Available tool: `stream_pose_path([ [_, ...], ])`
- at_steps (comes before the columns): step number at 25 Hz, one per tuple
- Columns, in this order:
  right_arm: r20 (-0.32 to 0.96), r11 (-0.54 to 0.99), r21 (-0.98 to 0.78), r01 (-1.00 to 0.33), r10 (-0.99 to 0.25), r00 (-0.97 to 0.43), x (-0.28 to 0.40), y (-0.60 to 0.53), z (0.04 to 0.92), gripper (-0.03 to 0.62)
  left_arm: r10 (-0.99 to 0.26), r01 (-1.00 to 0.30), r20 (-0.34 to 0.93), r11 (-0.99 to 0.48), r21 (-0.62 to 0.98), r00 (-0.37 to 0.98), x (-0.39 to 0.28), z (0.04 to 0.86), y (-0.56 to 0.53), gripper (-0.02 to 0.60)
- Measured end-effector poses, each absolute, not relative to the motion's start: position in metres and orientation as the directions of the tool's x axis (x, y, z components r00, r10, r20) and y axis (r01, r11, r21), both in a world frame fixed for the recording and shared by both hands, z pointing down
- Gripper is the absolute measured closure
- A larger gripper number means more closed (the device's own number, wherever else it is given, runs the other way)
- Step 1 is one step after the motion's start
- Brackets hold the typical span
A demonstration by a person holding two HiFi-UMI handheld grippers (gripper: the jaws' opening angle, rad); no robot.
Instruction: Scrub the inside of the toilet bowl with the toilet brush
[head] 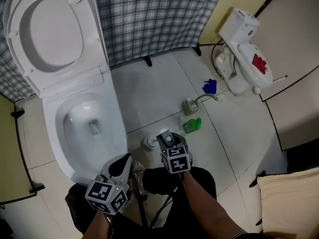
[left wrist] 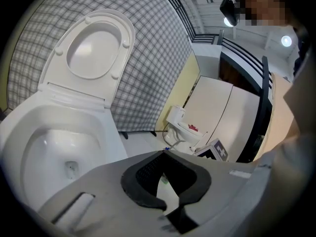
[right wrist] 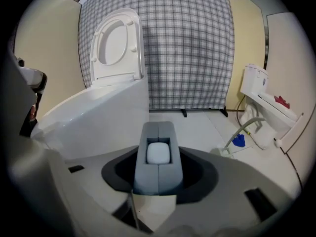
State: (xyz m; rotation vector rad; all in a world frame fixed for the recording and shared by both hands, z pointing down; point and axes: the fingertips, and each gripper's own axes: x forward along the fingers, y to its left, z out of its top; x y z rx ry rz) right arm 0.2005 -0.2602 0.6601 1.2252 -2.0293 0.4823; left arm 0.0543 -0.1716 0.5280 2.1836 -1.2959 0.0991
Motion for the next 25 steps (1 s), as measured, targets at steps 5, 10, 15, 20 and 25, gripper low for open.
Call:
stream_pose_path([
  [5, 0.752, 0.475, 0.036, -0.880, -0.592, -0.288, 0.194, -0.260, 0.684, 0.395, -0.768, -0.811, 0.342, -0.369, 0.454, 0.541, 0.061, 0.532, -0.171, 0.572],
  [10, 0.763, 0.483, 0.050, -0.874, -0.584, -0.279, 0.191, -0.256, 0.704, 0.395, -0.775, -0.811, 0.336, -0.362, 0.460, 0.536, 0.058, 0.533, -0.171, 0.572],
  [15, 0.755, 0.472, 0.051, -0.880, -0.595, -0.276, 0.188, -0.256, 0.707, 0.391, -0.778, -0.818, 0.346, -0.349, 0.457, 0.525, 0.054, 0.539, -0.172, 0.572],
  [20, 0.737, 0.475, 0.055, -0.878, -0.612, -0.286, 0.186, -0.254, 0.694, 0.304, -0.791, -0.823, 0.337, -0.338, 0.456, 0.511, 0.049, 0.537, -0.174, 0.572],
  [25, 0.648, 0.478, 0.093, -0.873, -0.695, -0.311, 0.179, -0.261, 0.639, 0.304, -0.819, -0.836, 0.313, -0.323, 0.443, 0.482, 0.037, 0.530, -0.177, 0.572],
])
